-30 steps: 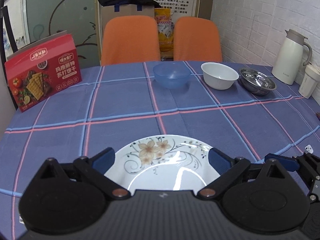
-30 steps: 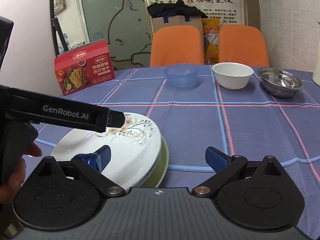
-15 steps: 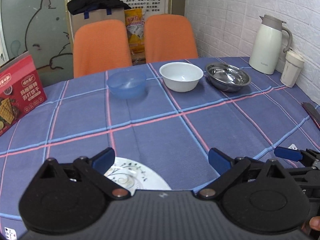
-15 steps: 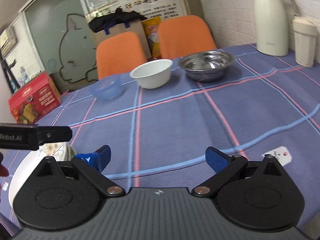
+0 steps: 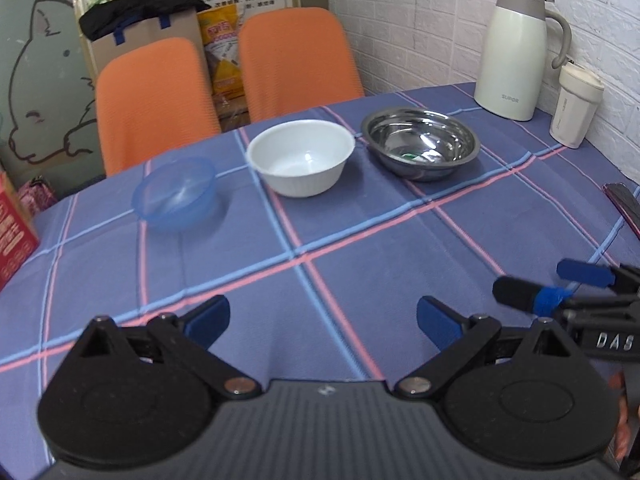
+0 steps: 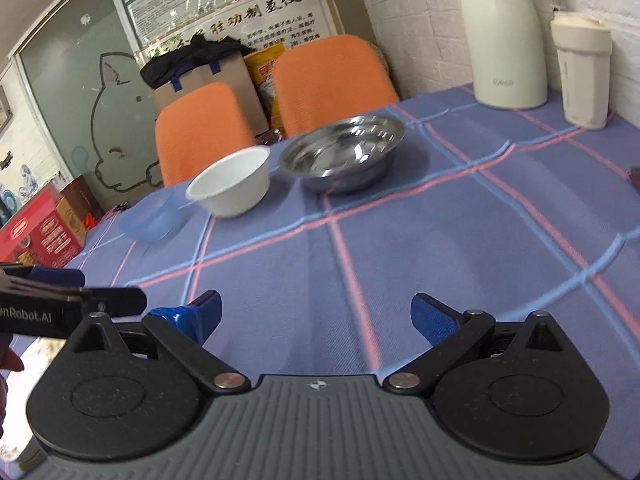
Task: Organize plates and bowls
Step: 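Move the left gripper to the steel bowl and grasp its rim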
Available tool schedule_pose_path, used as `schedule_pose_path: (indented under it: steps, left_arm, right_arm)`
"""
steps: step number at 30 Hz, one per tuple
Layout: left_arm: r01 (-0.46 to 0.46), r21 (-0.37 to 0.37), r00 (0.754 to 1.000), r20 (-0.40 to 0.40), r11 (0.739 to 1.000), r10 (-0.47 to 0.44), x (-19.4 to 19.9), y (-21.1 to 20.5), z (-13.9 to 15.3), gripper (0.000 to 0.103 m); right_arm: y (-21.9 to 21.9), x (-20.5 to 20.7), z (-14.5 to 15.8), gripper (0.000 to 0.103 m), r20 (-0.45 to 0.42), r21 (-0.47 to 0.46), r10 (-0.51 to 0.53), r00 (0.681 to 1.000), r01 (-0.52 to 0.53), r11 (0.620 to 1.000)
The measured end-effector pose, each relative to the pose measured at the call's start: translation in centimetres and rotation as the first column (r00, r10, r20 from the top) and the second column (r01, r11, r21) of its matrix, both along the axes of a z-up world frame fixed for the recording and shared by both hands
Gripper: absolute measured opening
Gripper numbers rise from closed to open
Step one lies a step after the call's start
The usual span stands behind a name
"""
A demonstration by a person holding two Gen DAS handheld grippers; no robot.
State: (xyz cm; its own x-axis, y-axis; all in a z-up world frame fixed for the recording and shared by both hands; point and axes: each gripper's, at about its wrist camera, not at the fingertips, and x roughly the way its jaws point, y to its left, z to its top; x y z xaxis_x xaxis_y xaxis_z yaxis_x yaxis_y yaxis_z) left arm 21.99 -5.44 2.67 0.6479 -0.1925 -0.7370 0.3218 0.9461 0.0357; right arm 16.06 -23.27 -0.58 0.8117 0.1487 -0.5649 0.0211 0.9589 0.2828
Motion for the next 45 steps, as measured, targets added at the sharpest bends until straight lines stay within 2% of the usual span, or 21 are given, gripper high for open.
schedule_pose_path:
  steps: [5,9,12,18,23,26,31,33,35,37,40,43,45]
  left_arm:
    - [0.037,-0.065,0.999,-0.012,0.997,-0.037,5.1,-2.3,1.4,0.098]
    - [0.074,-0.135,0.997,-0.006,0.988,-0.076,9.9,-4.2,3.1,0.098]
    - [0.089,-0.158,0.996,0.009,0.983,-0.088,13.4,-5.6,3.6,0.098]
    - [0.115,-0.18,0.992,-0.029,0.977,-0.122,20.9,-8.8,2.0,0.098]
    - [0.108,-0.112,0.99,-0.08,0.988,-0.117,24.9,-11.3,-1.3,0.098]
    - [0.126,-0.064,0.988,-0.086,0.99,-0.131,25.7,-12.3,-2.8,0.098]
    - [0.18,-0.024,0.979,-0.089,0.983,-0.181,25.7,-13.2,-3.8,0.095]
    - [0.2,-0.009,0.975,-0.099,0.98,-0.2,25.6,-13.6,-4.2,0.087]
    - [0.225,-0.001,0.965,-0.137,0.974,-0.223,25.7,-13.9,-4.9,0.062]
    - [0.228,0.014,0.965,-0.136,0.974,-0.224,25.4,-14.0,-5.2,0.061]
    - [0.245,0.001,0.958,-0.155,0.969,-0.242,24.8,-14.0,-4.9,0.054]
    - [0.264,-0.003,0.95,-0.171,0.964,-0.261,24.2,-14.2,-4.5,0.054]
    - [0.277,-0.006,0.945,-0.181,0.961,-0.274,23.4,-14.2,-4.2,0.053]
  right_arm:
    - [-2.5,4.0,1.2,0.089,0.031,-0.037,-0.049,0.998,0.05,0.998]
    - [-3.7,7.1,1.5,0.089,0.027,-0.045,-0.046,0.999,0.048,0.998]
    - [-4.2,8.8,1.4,0.089,0.016,-0.066,-0.038,0.999,0.039,0.997]
    - [-4.9,12.7,1.3,0.089,-0.023,-0.115,-0.032,0.999,0.029,0.993]
    - [-5.3,15.9,0.4,0.089,-0.073,-0.116,-0.042,0.996,0.034,0.993]
    - [-5.3,17.4,-0.5,0.089,-0.111,-0.13,-0.042,0.993,0.028,0.991]
    - [-4.8,18.5,-1.7,0.089,-0.135,-0.145,-0.021,0.991,0.001,0.989]
    - [-4.3,18.6,-1.7,0.089,-0.13,-0.173,-0.012,0.991,-0.011,0.985]
    - [-4.0,18.4,-1.8,0.089,-0.125,-0.178,0.001,0.992,-0.023,0.984]
    - [-3.6,18.3,-1.8,0.088,-0.126,-0.186,0.022,0.992,-0.045,0.982]
    - [-3.0,17.9,-1.6,0.088,-0.131,-0.174,0.047,0.99,-0.07,0.982]
    - [-2.7,17.2,-1.1,0.086,-0.15,-0.113,0.086,0.985,-0.103,0.988]
    - [-2.5,16.4,-0.6,0.087,-0.153,-0.12,0.07,0.986,-0.089,0.989]
